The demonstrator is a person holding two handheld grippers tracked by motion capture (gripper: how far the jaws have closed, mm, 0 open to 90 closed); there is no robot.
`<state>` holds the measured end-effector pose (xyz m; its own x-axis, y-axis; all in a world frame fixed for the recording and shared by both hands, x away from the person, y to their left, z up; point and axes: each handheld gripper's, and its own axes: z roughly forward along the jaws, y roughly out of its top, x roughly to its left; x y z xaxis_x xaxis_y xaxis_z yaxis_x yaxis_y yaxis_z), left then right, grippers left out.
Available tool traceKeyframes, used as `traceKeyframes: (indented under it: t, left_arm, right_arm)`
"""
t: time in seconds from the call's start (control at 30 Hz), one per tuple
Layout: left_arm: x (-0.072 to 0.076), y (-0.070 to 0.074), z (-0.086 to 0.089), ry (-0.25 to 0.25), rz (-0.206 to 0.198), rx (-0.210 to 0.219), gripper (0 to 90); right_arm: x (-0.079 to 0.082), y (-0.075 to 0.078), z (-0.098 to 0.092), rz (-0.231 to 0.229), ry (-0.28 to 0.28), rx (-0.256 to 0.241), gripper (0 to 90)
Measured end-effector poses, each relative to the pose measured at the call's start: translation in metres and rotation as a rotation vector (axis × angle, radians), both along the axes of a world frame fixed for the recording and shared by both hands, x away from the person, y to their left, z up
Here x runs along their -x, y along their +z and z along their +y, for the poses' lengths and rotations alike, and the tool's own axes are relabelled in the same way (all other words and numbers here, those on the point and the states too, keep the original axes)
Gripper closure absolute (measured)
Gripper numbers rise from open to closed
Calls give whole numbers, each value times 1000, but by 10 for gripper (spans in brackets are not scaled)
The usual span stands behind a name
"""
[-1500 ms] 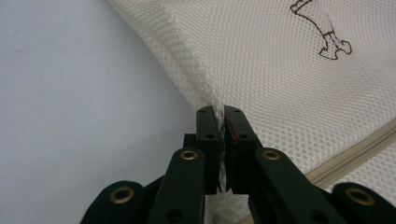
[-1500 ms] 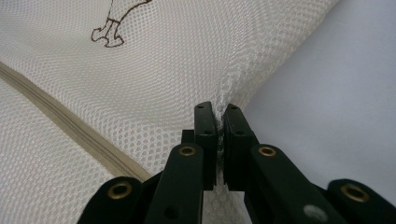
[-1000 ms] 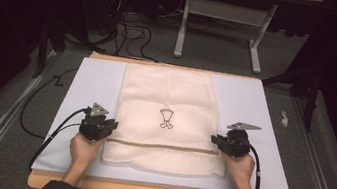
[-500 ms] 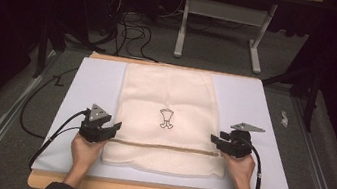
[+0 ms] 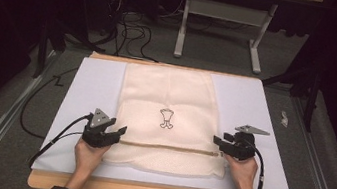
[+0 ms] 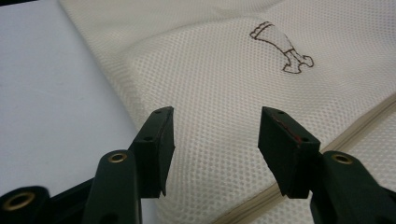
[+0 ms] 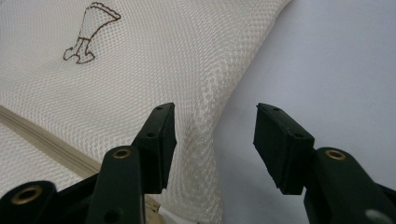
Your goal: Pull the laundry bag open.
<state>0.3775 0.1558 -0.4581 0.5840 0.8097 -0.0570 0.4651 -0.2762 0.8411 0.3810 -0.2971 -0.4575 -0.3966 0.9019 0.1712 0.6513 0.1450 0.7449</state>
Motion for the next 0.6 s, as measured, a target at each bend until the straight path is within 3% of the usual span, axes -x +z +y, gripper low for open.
traceKeyframes:
  t: [0.23,0.6]
  left_arm:
    - [1,-8,-15,-48,10,5,452]
    - [-1,-18,-27,-66,21,19,442]
  right_arm:
    - [3,0,-4,30,-1,-37,464]
    - [5,-4,5,79,41,-26,448]
